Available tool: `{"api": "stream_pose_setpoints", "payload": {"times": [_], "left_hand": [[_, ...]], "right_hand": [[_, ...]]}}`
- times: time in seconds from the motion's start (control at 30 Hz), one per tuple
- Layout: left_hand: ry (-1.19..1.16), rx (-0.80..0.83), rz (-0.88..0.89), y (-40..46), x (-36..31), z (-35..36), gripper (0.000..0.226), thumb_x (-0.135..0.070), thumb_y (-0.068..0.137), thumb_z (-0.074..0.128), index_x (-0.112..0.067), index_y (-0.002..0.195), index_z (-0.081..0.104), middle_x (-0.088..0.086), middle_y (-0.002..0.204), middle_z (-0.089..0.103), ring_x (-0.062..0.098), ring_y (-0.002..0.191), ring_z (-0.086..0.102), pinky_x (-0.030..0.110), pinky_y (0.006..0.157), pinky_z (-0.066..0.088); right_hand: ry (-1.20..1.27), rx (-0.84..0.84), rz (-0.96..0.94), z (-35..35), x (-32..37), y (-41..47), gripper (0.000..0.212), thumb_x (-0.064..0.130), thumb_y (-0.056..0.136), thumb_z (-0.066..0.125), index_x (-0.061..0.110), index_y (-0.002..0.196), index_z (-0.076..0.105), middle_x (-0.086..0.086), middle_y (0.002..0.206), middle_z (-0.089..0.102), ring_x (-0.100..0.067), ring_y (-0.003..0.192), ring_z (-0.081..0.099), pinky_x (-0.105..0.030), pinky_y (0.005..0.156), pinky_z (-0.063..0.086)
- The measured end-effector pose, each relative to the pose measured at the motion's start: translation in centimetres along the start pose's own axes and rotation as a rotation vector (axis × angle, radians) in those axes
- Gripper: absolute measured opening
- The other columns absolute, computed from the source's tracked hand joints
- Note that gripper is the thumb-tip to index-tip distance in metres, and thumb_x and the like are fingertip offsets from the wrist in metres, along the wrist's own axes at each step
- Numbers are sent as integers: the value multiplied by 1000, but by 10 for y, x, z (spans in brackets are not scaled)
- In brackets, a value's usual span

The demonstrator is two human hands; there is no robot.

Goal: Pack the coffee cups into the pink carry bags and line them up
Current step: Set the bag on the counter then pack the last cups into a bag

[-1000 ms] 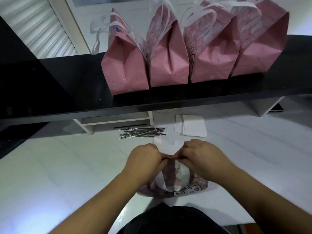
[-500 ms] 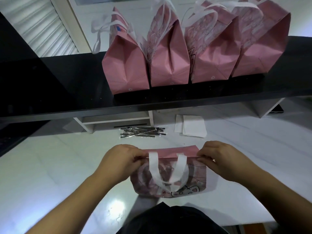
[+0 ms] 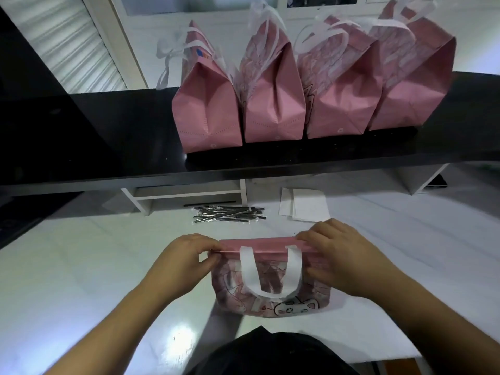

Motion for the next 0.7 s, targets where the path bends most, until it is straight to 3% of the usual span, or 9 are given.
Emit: {"api": "stream_pose_setpoints", "payload": {"times": [0.07, 0.17, 0.27, 0.33, 0.4, 0.47, 0.57, 0.7], "left_hand": [[-7, -8, 14, 1, -4, 0, 21, -26, 93, 76, -36, 110, 80, -29, 99, 68, 1, 95, 63, 11, 82, 43], [-36, -7, 40, 3, -9, -1, 17, -36, 96, 71, -40, 112, 76, -31, 104, 67, -4, 100, 58, 11, 87, 39], [-50, -47, 97, 2, -17, -8, 14, -36, 96, 72, -38, 110, 75, -29, 107, 67, -5, 104, 55, 23, 95, 45], [-89, -102, 136, 4, -22, -16, 16, -30, 96, 73, -37, 111, 74, -27, 112, 64, -5, 109, 53, 23, 99, 42], [-120, -120, 161, 9, -29, -22, 21, -29, 97, 70, -40, 115, 71, -28, 117, 59, -8, 114, 50, 14, 100, 35], [-148, -94, 188, 16, -42, -22, 22, -32, 99, 65, -43, 118, 68, -29, 119, 56, -6, 118, 50, 11, 99, 34], [-218, -31, 240, 28, -70, -13, 23, -33, 99, 63, -42, 120, 67, -27, 121, 55, -2, 120, 52, 23, 102, 44], [-254, 98, 338, 39, -122, 11, 29, -32, 100, 62, -37, 128, 64, -24, 125, 53, -1, 118, 51, 32, 104, 48]], "right_hand": [[-57, 31, -9, 4, 15, 8, 52, 45, 82, 73, 30, 131, 64, 9, 115, 66, -18, 106, 60, -35, 92, 50], [-89, 26, -10, 2, 26, 13, 40, 26, 79, 81, 28, 118, 74, 6, 102, 72, -22, 91, 66, -35, 78, 54], [-61, 40, 60, 0, 23, 6, 36, 22, 79, 83, 29, 114, 76, 5, 100, 75, -22, 89, 68, -36, 71, 60], [-39, 30, 127, -6, 19, -3, 33, 25, 85, 79, 32, 116, 76, 8, 104, 74, -18, 93, 67, -32, 75, 59], [-47, 7, 197, -18, 13, -15, 25, 26, 90, 70, 34, 114, 76, 12, 102, 72, -13, 91, 66, -26, 72, 54], [-58, -11, 295, -33, 5, -28, 23, 24, 90, 64, 32, 108, 76, 13, 97, 71, -13, 86, 66, -28, 68, 54], [-63, -30, 493, -58, -12, -52, 22, 21, 92, 58, 30, 102, 75, 11, 93, 69, -16, 80, 65, -36, 67, 57], [-118, -55, 695, -94, -32, -81, 19, 21, 92, 55, 28, 94, 72, 10, 86, 64, -16, 76, 60, -33, 64, 53]]}}
Point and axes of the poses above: each hand's wrist, its own y-axis towards the middle knuckle, its own z-axis out of the palm, x = y × z, the point moved 10 cm from there along y, towards the middle knuckle
